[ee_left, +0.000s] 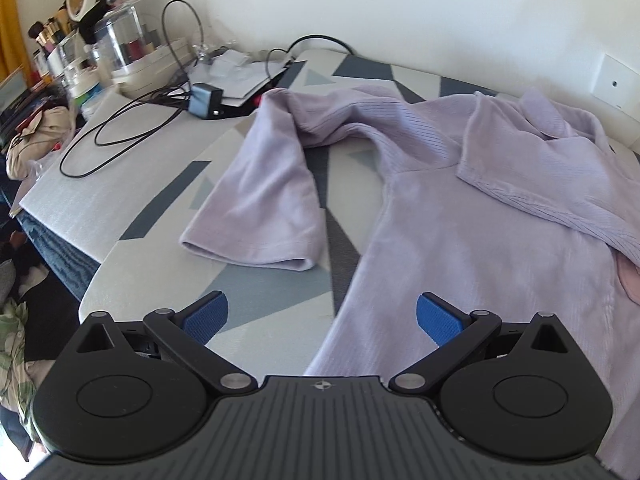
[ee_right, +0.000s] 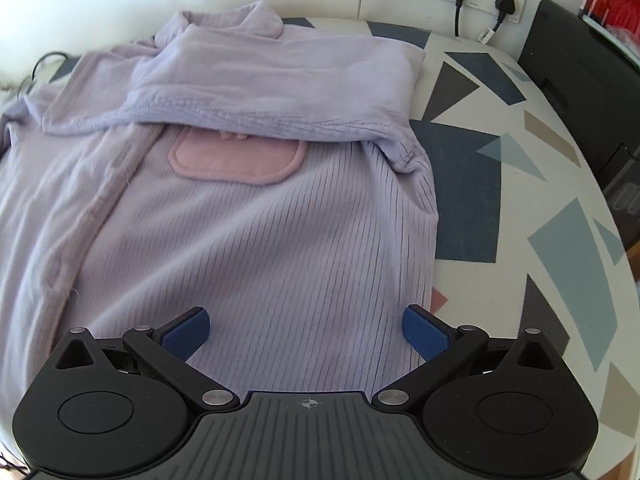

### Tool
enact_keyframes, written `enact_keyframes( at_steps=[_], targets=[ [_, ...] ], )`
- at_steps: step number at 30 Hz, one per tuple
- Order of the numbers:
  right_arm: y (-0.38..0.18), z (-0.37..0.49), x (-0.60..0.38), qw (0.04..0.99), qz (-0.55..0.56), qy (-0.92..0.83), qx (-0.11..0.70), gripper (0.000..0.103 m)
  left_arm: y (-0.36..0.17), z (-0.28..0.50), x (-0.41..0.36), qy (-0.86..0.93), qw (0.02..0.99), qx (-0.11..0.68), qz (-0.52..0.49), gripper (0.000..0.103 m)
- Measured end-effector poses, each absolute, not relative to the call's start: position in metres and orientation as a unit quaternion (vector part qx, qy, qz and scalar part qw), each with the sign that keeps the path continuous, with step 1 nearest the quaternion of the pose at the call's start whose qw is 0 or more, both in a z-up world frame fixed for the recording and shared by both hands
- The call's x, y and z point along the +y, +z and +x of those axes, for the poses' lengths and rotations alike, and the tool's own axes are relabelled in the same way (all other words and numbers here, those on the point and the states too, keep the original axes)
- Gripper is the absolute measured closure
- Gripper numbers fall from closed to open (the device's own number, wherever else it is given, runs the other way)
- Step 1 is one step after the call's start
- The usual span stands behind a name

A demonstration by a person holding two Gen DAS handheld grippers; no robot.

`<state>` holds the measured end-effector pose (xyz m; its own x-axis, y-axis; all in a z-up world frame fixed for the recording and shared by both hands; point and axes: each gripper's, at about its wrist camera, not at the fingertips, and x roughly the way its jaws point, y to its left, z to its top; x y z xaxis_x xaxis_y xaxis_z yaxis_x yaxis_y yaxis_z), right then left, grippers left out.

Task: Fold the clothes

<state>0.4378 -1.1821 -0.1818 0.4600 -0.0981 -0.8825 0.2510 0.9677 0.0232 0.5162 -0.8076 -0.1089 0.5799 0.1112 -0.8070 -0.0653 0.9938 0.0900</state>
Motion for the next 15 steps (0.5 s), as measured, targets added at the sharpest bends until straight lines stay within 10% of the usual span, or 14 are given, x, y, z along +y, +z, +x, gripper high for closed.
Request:
enact_keyframes(
  at_steps=[15],
  targets=[
    [-0.184, 0.447, -1.173, 0.833, 0.1, -0.173, 0.516, 0.001, -0.111, 0.532, -0.725, 0.008, 0.915, 0.402, 0.034, 0.0]
  ],
)
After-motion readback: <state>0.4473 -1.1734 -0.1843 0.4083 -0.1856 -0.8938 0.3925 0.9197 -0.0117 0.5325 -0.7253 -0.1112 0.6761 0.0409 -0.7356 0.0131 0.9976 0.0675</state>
